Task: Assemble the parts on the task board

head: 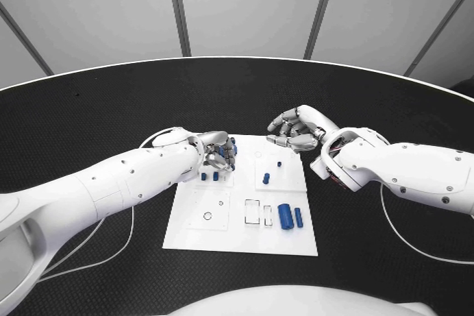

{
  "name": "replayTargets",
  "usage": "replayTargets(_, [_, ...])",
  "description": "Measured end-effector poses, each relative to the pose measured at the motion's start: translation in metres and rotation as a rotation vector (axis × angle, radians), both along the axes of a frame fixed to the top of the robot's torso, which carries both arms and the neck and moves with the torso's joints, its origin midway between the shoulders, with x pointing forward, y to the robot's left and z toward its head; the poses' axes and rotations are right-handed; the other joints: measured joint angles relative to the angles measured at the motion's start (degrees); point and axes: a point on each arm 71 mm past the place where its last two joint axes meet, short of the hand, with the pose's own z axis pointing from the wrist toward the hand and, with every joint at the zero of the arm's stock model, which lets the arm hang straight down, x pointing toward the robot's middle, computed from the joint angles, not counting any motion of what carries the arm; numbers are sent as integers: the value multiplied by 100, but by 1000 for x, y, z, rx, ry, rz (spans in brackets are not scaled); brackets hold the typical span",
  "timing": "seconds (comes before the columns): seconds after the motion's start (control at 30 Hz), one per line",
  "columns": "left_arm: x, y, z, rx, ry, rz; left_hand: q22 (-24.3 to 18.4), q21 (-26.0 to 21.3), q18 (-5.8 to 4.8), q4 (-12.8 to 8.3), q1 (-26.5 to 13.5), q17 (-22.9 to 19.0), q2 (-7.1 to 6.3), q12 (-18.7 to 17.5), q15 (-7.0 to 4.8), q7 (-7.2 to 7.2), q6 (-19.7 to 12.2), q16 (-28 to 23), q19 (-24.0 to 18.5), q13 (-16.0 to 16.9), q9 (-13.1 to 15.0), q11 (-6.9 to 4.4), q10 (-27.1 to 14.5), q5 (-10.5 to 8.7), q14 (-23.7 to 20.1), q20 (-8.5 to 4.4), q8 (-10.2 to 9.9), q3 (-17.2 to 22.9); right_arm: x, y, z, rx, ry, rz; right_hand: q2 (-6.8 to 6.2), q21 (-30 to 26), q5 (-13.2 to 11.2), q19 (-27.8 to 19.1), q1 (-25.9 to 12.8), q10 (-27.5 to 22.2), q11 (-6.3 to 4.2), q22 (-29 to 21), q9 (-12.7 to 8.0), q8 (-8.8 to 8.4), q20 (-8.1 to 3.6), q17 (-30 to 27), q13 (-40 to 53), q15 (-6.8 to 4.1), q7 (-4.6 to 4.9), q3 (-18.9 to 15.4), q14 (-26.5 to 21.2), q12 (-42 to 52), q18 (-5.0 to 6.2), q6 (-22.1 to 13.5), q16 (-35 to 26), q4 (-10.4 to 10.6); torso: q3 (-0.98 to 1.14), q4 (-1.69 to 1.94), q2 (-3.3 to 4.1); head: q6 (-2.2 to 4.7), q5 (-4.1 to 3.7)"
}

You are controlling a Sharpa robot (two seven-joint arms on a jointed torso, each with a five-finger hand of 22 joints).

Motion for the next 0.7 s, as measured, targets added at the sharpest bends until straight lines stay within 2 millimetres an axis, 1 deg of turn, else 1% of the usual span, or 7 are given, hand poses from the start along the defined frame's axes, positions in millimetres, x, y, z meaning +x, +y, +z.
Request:
replayTargets(0.27, [1,3,0,1,1,9,-1,0,0,0,0,-11,0,-7,0,0,0,0,0,-6,0,0,0,0,0,0,0,0,0,0,0,0,-1,-1,0,0,0,0,0,0,0,0,0,0,0,0,0,0,0,0,0,0,0,0,0,0,9,-4,-1,14,9])
replayTargets(0.4, [1,2,0,-1,-4,12,-24,0,1,-9,-41,122,-41,-74,0,0,0,0,0,-29,0,0,0,0,0,0,-25,-40,0,0,0,0,-1,-2,0,0,0,0,0,0,0,0,0,0,0,0,0,0,0,0,0,0,0,0,0,0,12,-7,2,20,11])
replayTargets(0.47, [1,2,0,-3,-7,13,-56,0,1,-18,-80,219,-80,-120,2,8,-75,20,0,-45,-4,5,-5,0,43,0,-72,-98,0,0,0,0,-1,-2,0,0,0,0,0,0,0,0,0,0,0,0,0,0,0,0,0,0,0,0,0,0,13,-7,3,25,12])
replayTargets(0.57, [1,1,0,-2,-5,12,-112,-32,1,-53,-153,294,-178,-180,32,72,-363,38,0,-66,-64,83,-44,0,73,0,-245,-186,0,-1,0,0,-1,-2,0,-23,0,0,0,0,0,-18,0,0,0,0,-20,0,0,0,0,0,0,0,-28,0,14,-7,5,27,12])
replayTargets(0.63, [1,1,0,0,-2,10,-138,-33,1,-46,-25,276,-51,-244,47,107,-455,38,-23,-82,-95,124,-85,346,58,23,-337,-59,0,-1,0,0,-1,-2,0,-23,0,0,0,0,0,-18,0,0,0,0,-23,0,0,0,0,0,0,0,-28,0,14,-7,5,27,9])
replayTargets(0.67, [1,0,0,1,0,10,-157,-51,2,-47,-17,247,-44,-265,63,127,-498,38,-31,-82,-109,136,-97,432,42,31,-383,-44,0,-1,0,0,-1,-2,0,-23,0,0,0,0,0,-19,0,0,0,0,-23,0,0,0,0,0,0,0,-28,0,14,-6,5,24,7])
replayTargets(0.7, [1,0,0,2,1,10,-169,-72,1,-47,-22,228,-49,-279,67,135,-525,38,-48,-82,-117,150,-111,453,38,47,-410,-44,0,-1,0,0,-1,-2,0,-23,0,0,0,0,0,-19,0,0,0,0,-23,0,0,0,0,0,0,0,-28,0,14,-6,5,23,6])
